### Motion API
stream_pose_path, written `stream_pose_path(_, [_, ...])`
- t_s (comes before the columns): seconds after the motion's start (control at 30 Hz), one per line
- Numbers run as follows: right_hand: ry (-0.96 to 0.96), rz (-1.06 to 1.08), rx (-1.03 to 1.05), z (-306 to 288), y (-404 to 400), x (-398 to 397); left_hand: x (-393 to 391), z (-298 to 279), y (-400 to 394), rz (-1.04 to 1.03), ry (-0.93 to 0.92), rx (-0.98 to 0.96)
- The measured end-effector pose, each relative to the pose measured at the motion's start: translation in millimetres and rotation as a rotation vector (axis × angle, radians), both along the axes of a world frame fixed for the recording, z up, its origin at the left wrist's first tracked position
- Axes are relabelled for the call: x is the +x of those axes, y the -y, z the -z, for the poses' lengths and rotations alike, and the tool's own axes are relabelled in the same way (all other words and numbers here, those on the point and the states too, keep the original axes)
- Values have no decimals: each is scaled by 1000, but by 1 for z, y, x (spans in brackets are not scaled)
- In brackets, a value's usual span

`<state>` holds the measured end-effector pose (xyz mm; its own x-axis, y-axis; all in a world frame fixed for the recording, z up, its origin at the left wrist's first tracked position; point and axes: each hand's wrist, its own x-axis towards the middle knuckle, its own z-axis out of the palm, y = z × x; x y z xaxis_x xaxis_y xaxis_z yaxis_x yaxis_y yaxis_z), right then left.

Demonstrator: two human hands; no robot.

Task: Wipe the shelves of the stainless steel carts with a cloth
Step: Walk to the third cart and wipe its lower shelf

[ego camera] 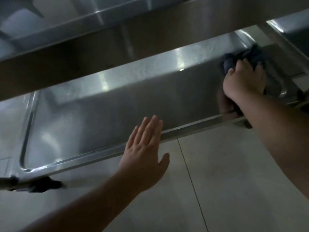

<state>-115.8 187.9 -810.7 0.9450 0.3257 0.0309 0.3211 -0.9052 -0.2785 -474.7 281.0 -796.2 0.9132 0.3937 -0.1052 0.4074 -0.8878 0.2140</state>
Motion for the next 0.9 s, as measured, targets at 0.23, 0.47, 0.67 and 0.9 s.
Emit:
stream_pose_path(0.23, [-48, -626, 19, -12, -128, -151, -64, 12, -29, -305, -88, 59])
stream_pose_path(0.47, [-12, -885, 95, -3, -72, -112, -69, 19, -35, -274, -67, 35])
stream_pose_path(0.67, [38, -14, -23, 2, -48, -17, -67, 20, -33, -291, -65, -4])
stream_pose_path(0.9, [-41, -385, 19, -6, -186, -149, -65, 15, -32, -286, -104, -43])
